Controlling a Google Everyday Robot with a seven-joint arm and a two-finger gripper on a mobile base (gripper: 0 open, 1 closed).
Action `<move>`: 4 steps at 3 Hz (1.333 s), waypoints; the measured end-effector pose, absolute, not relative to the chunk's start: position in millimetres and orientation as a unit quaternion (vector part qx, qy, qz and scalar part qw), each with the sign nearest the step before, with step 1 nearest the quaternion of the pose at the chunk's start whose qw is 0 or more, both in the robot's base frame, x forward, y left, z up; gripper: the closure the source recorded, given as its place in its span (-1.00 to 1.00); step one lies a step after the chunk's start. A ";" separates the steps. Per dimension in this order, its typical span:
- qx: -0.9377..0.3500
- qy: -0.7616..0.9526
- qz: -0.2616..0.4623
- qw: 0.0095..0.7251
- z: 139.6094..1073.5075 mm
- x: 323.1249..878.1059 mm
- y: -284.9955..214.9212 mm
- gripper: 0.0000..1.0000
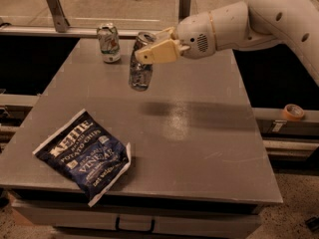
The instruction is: Move redbull can near blue chip bag
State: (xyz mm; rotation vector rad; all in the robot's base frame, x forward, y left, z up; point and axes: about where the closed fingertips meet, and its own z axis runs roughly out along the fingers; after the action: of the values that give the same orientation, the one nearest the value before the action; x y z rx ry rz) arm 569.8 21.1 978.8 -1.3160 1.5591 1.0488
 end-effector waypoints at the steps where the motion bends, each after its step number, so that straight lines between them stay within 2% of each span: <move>1: -0.552 0.606 0.424 0.384 963.5 538.7 60.4 1.00; 2: -0.561 0.618 0.415 0.361 946.0 523.0 75.2 0.65; 4: -0.586 0.620 0.403 0.332 920.3 495.6 103.6 -0.28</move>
Offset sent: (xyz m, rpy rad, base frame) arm -0.0644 0.0671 -0.0559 -0.1532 0.0556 0.0893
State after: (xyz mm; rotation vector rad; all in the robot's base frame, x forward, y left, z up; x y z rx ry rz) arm 495.6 103.6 920.3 -1.5312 1.6192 1.0541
